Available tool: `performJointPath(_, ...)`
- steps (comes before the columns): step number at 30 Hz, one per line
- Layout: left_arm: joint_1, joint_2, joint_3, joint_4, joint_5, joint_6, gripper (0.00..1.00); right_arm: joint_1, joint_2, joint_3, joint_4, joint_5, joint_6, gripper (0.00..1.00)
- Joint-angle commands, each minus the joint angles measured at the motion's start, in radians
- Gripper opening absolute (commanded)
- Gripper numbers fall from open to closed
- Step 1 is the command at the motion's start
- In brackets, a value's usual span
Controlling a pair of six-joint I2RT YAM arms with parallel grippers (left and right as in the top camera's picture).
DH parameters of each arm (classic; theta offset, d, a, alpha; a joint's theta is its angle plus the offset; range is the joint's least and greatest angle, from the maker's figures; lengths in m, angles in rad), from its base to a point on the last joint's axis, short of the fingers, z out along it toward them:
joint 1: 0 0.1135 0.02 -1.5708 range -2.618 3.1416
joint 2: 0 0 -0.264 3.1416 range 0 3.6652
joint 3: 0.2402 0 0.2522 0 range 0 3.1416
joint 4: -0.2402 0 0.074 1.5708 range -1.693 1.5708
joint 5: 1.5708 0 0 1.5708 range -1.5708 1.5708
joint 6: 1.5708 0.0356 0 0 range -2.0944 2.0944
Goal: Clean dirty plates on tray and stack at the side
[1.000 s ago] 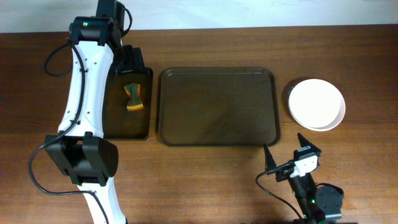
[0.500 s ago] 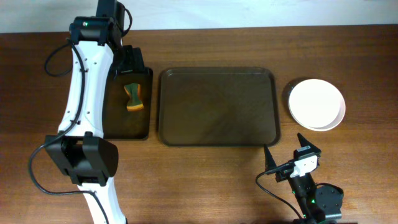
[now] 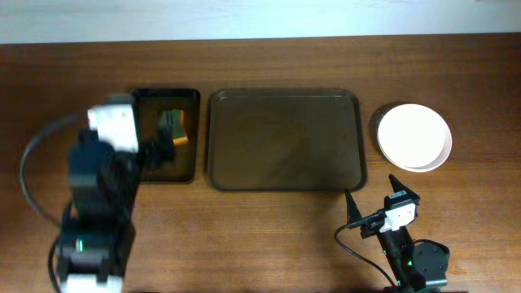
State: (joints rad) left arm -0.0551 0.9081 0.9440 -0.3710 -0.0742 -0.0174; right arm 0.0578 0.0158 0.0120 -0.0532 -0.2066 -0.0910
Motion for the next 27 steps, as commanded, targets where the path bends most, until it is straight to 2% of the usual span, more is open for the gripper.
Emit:
performJointPath(1,0.037,-0.334,-0.344,0.159,0.106,0.171,1.00,-0.006,-0.007,-0.006,-0.007,0.005,-0.006,0.98)
performJointPath(4,0.074,-0.701,-0.675,0.236,0.122,0.174,1.00,-0.006,-0.007,-0.006,-0.007,0.005,-0.006,0.98)
performJointPath(8,0.084,-0.904,-0.848,0.249,0.137,0.261,1.00,-0.006,-0.006,-0.006,-0.007,0.005,-0.006,0.98)
performJointPath(12,0.083,-0.903,-0.919,0.312,0.131,0.356,1.00,-0.006,-0.006,-0.006,-0.007,0.005,-0.006,0.98)
performJointPath(27,0.082,-0.903,-0.935,0.294,0.127,0.348,1.00,-0.006,-0.006,-0.006,-0.007,0.005,-0.006,0.98)
